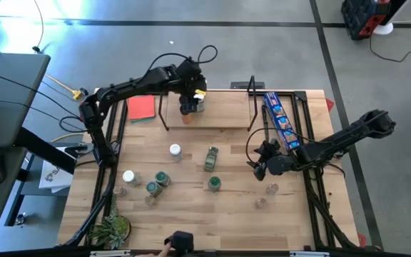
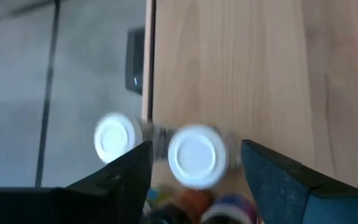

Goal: Shelf spices
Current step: Put the white seasoning bottle on the shelf aligned with the other white seasoning bottles

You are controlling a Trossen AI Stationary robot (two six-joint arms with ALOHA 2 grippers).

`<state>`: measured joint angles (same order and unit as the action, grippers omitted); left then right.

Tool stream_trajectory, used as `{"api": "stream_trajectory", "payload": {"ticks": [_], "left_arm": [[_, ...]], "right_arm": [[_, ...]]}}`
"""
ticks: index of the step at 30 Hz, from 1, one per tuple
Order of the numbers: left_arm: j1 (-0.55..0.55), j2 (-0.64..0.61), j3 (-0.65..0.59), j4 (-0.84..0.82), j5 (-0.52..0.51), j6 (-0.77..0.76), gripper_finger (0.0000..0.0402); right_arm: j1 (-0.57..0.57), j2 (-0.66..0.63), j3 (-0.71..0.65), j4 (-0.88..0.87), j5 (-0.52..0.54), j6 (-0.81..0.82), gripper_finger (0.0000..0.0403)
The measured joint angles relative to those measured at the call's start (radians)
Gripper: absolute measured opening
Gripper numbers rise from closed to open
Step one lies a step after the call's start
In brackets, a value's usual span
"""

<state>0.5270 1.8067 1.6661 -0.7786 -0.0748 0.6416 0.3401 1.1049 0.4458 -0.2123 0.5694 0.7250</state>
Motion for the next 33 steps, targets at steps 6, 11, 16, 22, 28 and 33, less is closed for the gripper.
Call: {"api": "stream_trajectory", "payload": {"ticks": [6, 11, 16, 22, 28, 33], "left_arm": [[0.009, 0.041, -0.001, -0.033, -0.017, -0.009, 0.0180], [0.010, 0.070, -0.001, -0.010, -0.017, -0.009, 0.0144], [0.011, 0.077, -0.001, 0.038, -0.017, -0.045, 0.0123], [0.011, 0.077, -0.002, 0.078, -0.020, -0.099, 0.0115], [-0.001, 0.066, -0.002, 0.061, -0.118, -0.126, 0.0115], [-0.015, 0.031, 0.003, -0.023, -0.297, -0.153, 0.0115]], "right_arm": [[0.000, 0.000, 0.000, 0.019, 0.006, 0.000, 0.0307], [0.000, 0.000, 0.000, 0.037, 0.007, 0.000, 0.0307], [-0.002, 0.000, 0.000, 0.069, 0.041, -0.008, 0.0307], [-0.071, 0.005, 0.000, 0.267, 0.058, -0.118, 0.0307], [-0.200, 0.040, 0.030, 0.423, -0.018, -0.287, 0.0307], [-0.310, 0.137, 0.153, 0.429, -0.104, -0.472, 0.0307]]}}
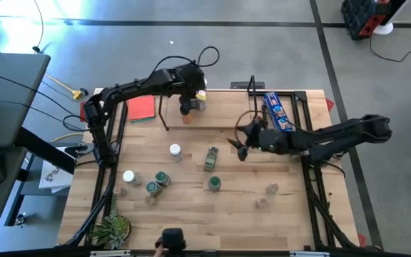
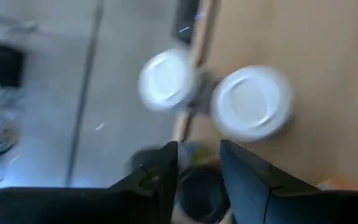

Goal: Shelf spices
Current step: Put the white seasoning bottle on the shelf aligned with the other white seasoning bottles

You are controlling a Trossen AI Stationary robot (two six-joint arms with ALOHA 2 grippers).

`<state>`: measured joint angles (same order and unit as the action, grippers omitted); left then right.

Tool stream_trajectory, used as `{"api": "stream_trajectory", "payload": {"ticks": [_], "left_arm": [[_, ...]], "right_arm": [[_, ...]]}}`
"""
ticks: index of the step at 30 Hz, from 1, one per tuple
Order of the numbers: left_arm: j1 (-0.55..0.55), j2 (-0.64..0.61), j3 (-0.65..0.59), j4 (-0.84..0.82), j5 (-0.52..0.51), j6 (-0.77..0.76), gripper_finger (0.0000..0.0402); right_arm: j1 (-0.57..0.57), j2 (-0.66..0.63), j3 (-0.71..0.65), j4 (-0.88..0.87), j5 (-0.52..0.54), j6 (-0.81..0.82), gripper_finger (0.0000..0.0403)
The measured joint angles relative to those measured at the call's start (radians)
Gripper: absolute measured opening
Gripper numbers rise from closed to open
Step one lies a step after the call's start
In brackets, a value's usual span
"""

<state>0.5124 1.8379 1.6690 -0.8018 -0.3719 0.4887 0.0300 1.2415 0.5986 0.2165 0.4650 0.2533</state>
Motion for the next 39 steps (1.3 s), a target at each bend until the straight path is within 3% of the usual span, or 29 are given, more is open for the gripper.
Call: {"api": "stream_trajectory", "payload": {"ticks": [3, 8, 13, 18, 22, 30, 39], "left_arm": [[-0.012, -0.056, 0.002, -0.040, -0.081, -0.040, 0.0115], [-0.038, -0.173, 0.003, -0.108, -0.082, -0.126, 0.0115], [-0.080, -0.294, -0.004, -0.146, -0.078, -0.217, 0.0115], [-0.124, -0.363, -0.006, -0.203, -0.075, -0.263, 0.0115], [-0.148, -0.390, -0.006, -0.236, -0.078, -0.278, 0.0115], [-0.163, -0.393, -0.006, -0.273, -0.083, -0.278, 0.0115], [-0.163, -0.392, -0.006, -0.276, -0.083, -0.278, 0.0115]], "right_arm": [[-0.068, 0.087, 0.088, -0.009, -0.063, -0.106, 0.0307], [-0.179, 0.276, 0.239, -0.010, -0.234, -0.218, 0.0284], [-0.257, 0.477, 0.395, -0.008, -0.367, -0.281, 0.0192], [-0.310, 0.633, 0.543, -0.009, -0.395, -0.291, 0.0076], [-0.355, 0.700, 0.621, -0.018, -0.395, -0.307, 0.0026], [-0.442, 0.729, 0.664, -0.045, -0.464, -0.305, 0.0016], [-0.487, 0.729, 0.664, -0.037, -0.472, -0.303, 0.0016]]}}
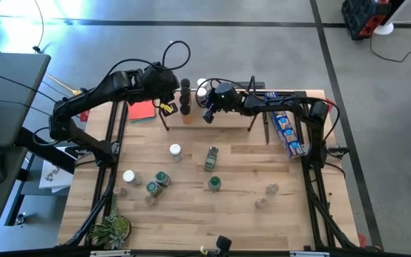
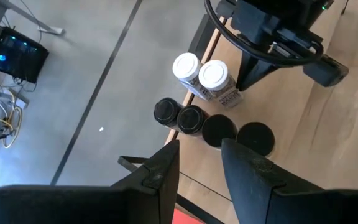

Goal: Shelf spices
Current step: Put the white seasoning bottle on the shelf aligned with the other white seasoning bottles

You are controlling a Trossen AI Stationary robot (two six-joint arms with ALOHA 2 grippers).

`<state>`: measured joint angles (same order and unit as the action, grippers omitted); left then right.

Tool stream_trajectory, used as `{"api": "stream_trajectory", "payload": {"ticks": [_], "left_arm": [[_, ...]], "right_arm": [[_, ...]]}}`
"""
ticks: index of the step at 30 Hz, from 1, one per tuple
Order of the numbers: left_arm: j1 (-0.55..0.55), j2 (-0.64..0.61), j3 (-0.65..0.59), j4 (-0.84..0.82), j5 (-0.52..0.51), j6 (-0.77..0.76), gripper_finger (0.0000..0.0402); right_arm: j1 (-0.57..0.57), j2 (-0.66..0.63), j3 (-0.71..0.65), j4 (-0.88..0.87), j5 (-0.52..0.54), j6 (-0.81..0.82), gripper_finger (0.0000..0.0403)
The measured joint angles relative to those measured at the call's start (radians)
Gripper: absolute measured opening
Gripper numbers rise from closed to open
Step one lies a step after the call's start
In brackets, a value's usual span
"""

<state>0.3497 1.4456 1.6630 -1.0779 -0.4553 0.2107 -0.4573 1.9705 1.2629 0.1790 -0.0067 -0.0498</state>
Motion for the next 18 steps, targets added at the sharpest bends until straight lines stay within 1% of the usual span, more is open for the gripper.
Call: {"api": "stream_trajectory", "payload": {"ticks": [7, 18], "left_arm": [[0.000, 0.000, 0.000, -0.004, 0.000, 0.000, 0.0115], [0.000, 0.000, 0.000, -0.004, 0.000, 0.000, 0.0115]], "right_arm": [[-0.001, 0.000, 0.000, -0.025, 0.005, -0.001, 0.0016], [-0.001, 0.000, 0.000, -0.033, 0.079, 0.000, 0.0016]]}}
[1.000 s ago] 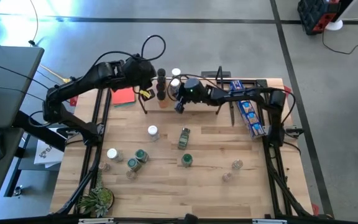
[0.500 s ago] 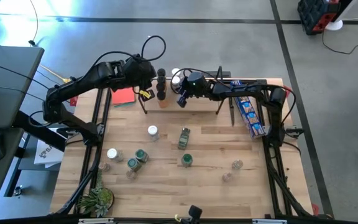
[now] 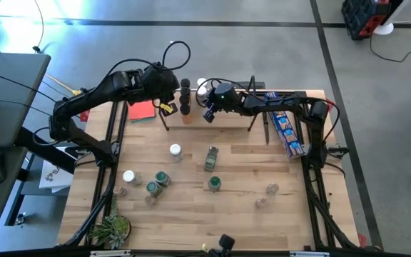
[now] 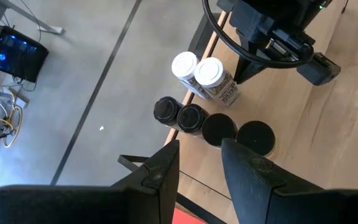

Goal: Shelf spices
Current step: Put the white seasoning bottle on the shelf aligned with the other white seasoning bottles, then adjust the white seasoning bottles on the shelf

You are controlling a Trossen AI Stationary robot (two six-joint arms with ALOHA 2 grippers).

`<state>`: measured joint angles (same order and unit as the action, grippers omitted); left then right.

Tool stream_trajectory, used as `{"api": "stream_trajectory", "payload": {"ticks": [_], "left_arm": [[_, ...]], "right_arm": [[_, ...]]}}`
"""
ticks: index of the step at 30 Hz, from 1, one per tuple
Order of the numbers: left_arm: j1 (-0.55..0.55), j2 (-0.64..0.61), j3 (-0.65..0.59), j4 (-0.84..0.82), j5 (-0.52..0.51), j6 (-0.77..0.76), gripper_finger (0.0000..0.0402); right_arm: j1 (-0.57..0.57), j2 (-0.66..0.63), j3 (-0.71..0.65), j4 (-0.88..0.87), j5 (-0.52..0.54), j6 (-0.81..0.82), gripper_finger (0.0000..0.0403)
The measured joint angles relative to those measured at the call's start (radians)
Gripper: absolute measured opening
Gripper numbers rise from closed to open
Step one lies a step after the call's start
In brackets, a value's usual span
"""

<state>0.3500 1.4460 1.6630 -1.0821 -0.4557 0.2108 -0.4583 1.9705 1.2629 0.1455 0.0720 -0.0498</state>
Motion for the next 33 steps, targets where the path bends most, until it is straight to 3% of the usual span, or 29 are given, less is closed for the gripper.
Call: {"api": "stream_trajectory", "payload": {"ticks": [18, 26, 33], "left_arm": [[0.000, 0.000, 0.000, 0.000, 0.000, -0.001, 0.0115], [0.000, 0.000, 0.000, -0.001, 0.003, -0.019, 0.0115], [0.039, 0.032, 0.000, 0.064, 0.056, -0.034, 0.0115]], "right_arm": [[0.000, -0.009, -0.002, -0.054, 0.043, -0.005, 0.0016], [0.001, -0.119, -0.002, -0.183, 0.085, -0.074, 0.0016], [-0.037, -0.183, -0.002, -0.216, 0.037, -0.109, 0.0016]]}}
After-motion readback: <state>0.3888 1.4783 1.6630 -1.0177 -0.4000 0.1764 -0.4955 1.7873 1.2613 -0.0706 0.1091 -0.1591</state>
